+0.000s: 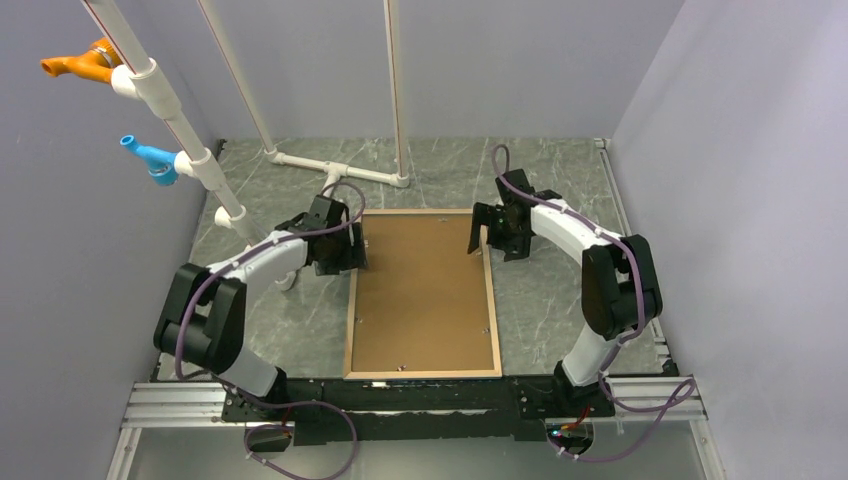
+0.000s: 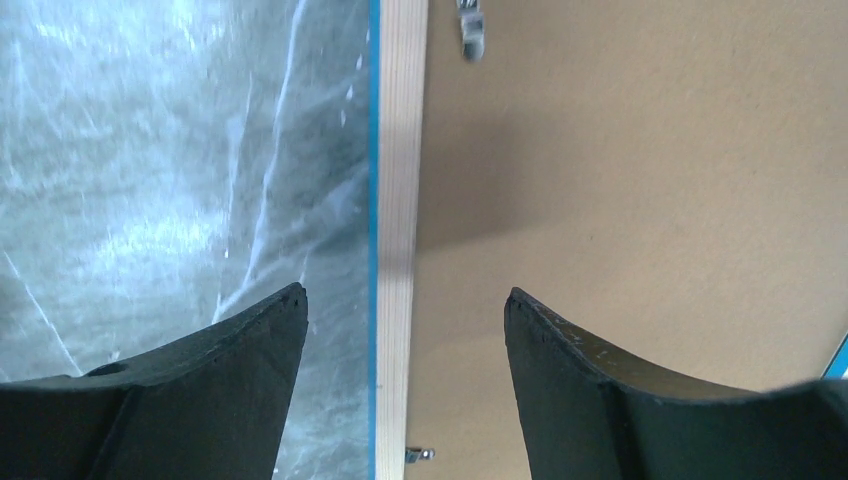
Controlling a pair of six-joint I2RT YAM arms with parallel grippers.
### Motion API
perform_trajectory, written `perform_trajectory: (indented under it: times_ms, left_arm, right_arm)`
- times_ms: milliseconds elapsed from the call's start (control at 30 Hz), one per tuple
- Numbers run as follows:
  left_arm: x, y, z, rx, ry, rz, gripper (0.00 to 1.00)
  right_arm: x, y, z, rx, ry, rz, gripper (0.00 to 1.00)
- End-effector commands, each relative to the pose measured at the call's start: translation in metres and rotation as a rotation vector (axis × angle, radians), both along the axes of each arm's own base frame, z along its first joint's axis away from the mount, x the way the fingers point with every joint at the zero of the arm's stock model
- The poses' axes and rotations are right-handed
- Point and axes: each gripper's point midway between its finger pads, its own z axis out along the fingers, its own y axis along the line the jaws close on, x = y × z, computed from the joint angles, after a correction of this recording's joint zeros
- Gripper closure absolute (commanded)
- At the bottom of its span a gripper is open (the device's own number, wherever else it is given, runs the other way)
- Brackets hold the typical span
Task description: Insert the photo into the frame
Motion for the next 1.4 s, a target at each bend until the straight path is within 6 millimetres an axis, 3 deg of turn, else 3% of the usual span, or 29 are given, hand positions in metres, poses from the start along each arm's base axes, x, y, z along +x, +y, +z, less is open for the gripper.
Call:
perform_trajectory:
  times_ms: [0,500,767,933,1167,1367]
  left_arm:
    - [0.025,0.002,0.007,0.052,-0.026,-0.005,0.25]
    - [0.089,-0.005,-0.006,0.152,-0.024,0.007,0.29]
    - [0.104,-0.006,-0.018,0.181,-0.007,0.006,0.33]
    - [0.103,-0.005,-0.032,0.195,0.021,0.002,0.40]
    - [0.095,-0.002,-0.039,0.199,0.029,-0.014,0.64]
    - [0.090,-0.004,-0.039,0.183,0.029,-0.032,1.00]
  right_arm:
    - [-0.007,0.005,-0.002,0.050,-0.007,0.010,0.00]
    - [-0.019,0.005,-0.022,0.047,0.043,0.036,0.00]
    - [-0.020,0.006,-0.027,0.050,0.060,0.042,0.00]
    - [-0.019,0.000,-0.029,0.013,0.065,0.040,0.00]
    - [-0.017,-0.002,-0.028,0.014,0.064,0.035,0.00]
    - [-0.016,-0.004,-0.028,0.017,0.064,0.030,0.00]
